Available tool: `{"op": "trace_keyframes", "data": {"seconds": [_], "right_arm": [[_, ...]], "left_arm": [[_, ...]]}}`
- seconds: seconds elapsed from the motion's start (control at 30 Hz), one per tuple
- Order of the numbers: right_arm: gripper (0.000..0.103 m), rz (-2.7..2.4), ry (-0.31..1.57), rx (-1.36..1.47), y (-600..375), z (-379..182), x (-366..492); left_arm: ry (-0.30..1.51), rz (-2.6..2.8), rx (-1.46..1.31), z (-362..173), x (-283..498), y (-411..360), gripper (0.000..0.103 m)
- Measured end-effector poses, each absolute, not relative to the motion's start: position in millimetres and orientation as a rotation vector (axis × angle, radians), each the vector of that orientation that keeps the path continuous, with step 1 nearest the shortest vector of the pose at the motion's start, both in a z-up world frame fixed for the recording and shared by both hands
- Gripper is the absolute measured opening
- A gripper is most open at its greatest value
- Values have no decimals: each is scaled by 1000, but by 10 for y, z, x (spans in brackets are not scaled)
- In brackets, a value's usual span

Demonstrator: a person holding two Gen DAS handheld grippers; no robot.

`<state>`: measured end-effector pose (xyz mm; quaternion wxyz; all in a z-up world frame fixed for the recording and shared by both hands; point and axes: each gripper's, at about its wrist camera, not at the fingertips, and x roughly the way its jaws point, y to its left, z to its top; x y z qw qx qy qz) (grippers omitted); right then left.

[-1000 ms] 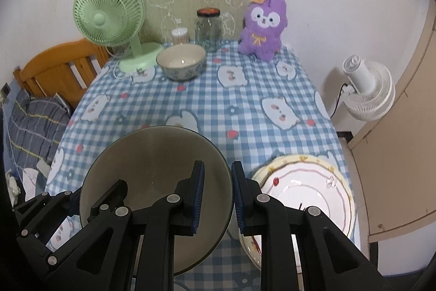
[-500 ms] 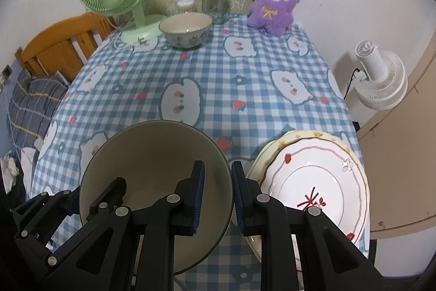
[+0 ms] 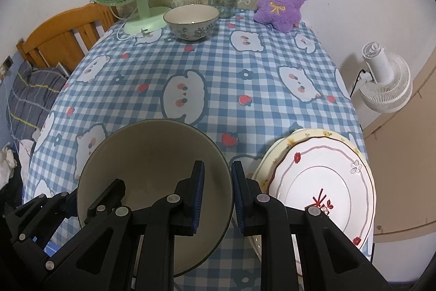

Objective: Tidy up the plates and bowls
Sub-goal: 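Carry the bowl over the first bowl and lower it into it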

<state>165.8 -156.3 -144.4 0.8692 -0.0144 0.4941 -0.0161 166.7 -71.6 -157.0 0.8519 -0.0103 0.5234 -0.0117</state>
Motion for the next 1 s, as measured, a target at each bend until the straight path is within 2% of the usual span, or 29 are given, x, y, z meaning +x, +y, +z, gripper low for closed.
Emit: {"op": "trace_keyframes", "data": {"seconds": [0.23,0.5,0.67,0.73,0.87,1.0], "right_arm": [[24,-34,1048,-11,-1581,-1479,1667],[24,-25,1069,30,-1606,-1529,1681],[24,-16,1079,44,-1619,-1545,1685],[28,-2,1090,54,-1622,-1556,1688],[72,1,1063,65,-1628,-1503,1657],[74,13,1047,64,-1617,-1481,1637]], "left_arm": [[1104,-26,-22,-1569,1653,-719,18],[1103,-29,-25,-1572,1641,-734,29],[1102,-30,-26,-1569,1635,-740,32],[1103,-33,-28,-1568,1631,-753,35],[1092,-34,-47,-1531,1615,-775,39],[1094,-37,-64,-1535,1614,-742,42]]}}
